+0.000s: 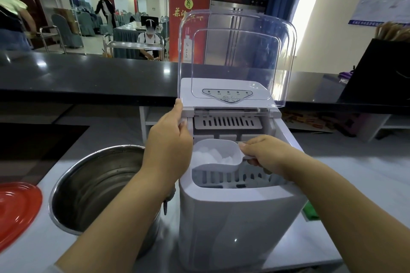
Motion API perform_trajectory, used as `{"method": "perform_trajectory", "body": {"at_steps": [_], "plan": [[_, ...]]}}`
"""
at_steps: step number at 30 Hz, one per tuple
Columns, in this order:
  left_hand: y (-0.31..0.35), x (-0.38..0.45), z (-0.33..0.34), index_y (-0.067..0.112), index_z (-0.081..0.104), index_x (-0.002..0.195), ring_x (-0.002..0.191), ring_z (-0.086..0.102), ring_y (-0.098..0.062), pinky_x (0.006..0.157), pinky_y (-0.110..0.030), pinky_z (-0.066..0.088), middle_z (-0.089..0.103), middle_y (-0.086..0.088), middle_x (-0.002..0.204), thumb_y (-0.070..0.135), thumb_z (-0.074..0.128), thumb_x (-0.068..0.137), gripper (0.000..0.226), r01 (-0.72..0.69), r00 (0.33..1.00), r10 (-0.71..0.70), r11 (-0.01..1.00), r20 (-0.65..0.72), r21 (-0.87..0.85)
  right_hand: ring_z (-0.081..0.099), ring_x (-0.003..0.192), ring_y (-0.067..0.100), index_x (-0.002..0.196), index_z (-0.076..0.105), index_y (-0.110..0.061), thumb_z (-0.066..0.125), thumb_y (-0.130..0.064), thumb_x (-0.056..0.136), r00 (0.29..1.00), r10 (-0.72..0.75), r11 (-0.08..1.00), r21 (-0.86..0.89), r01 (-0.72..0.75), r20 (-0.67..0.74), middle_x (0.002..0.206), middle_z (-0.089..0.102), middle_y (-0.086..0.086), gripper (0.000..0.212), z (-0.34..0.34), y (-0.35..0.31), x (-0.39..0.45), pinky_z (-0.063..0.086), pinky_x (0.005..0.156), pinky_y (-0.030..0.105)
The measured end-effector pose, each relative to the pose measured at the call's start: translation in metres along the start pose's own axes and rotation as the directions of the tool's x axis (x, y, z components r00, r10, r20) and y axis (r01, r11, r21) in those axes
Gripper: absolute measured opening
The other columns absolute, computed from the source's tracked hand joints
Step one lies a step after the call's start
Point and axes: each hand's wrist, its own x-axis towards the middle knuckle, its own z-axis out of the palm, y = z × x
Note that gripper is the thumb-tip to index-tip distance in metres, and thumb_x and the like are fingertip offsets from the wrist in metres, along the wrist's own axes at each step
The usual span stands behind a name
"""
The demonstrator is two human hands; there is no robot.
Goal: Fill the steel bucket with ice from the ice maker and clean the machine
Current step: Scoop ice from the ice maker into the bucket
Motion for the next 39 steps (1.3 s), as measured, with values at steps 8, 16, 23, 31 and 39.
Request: {"method": "perform_trajectory", "body": {"at_steps": [8,16,23,31,39], "plan": [[-0.003,0.000,-0.002,0.021,0.031,0.147,0.092,0.047,-0.004,0.084,-0.023,0.038,0.058,-0.004,0.128,0.014,0.037,0.101,0.047,0.031,0.999,-0.030,0.998,0.025,-0.048,0.030,0.052,0.017,0.068,0.045,-0.010,0.041,-0.031,0.101,0.991,0.137,0.990,0.022,-0.137,0.004,0.061,0.041,0.004,0.040,0.000,-0.004,0.006,0.029,0.046,0.025],[-0.004,0.000,-0.002,0.023,0.031,0.147,0.093,0.044,0.003,0.073,-0.005,0.032,0.054,0.005,0.130,0.014,0.036,0.101,0.047,0.020,1.000,-0.019,0.998,0.021,-0.063,0.035,0.048,0.012,0.069,0.047,-0.015,0.045,-0.025,0.099,0.988,0.102,0.987,0.133,-0.087,-0.114,0.059,0.042,0.000,0.031,0.001,0.000,0.007,0.029,0.044,0.022],[-0.008,0.000,-0.008,0.021,0.037,0.145,0.129,0.045,-0.011,0.103,-0.019,0.035,0.049,0.005,0.141,0.014,0.039,0.100,0.045,-0.013,0.999,0.016,0.998,0.044,-0.064,0.033,0.054,0.016,0.064,0.057,-0.015,0.043,-0.036,0.099,0.979,-0.008,0.973,0.225,0.055,-0.203,0.056,0.045,-0.002,0.043,-0.002,0.002,0.005,0.031,0.056,0.028],[-0.024,-0.017,-0.035,0.024,0.063,0.114,0.086,0.062,0.007,0.076,-0.007,0.050,0.064,0.023,0.093,0.015,0.054,0.094,0.024,-0.085,0.996,0.086,0.996,0.035,-0.041,0.030,0.048,0.013,0.044,0.055,-0.018,0.049,-0.032,0.097,0.926,-0.147,0.911,0.318,0.263,-0.347,0.042,0.042,-0.011,0.055,0.003,-0.006,-0.006,0.025,0.051,0.027],[-0.064,-0.028,-0.078,0.029,0.067,0.098,0.086,0.059,0.005,0.074,-0.010,0.044,0.062,0.023,0.088,0.021,0.061,0.089,0.013,-0.011,0.996,0.020,0.995,-0.086,0.097,0.034,0.053,0.019,0.078,0.058,0.012,0.050,-0.035,0.095,0.879,-0.285,0.923,0.138,0.359,-0.383,0.058,0.044,0.011,0.050,0.028,-0.046,-0.010,0.031,0.052,0.029]]}}
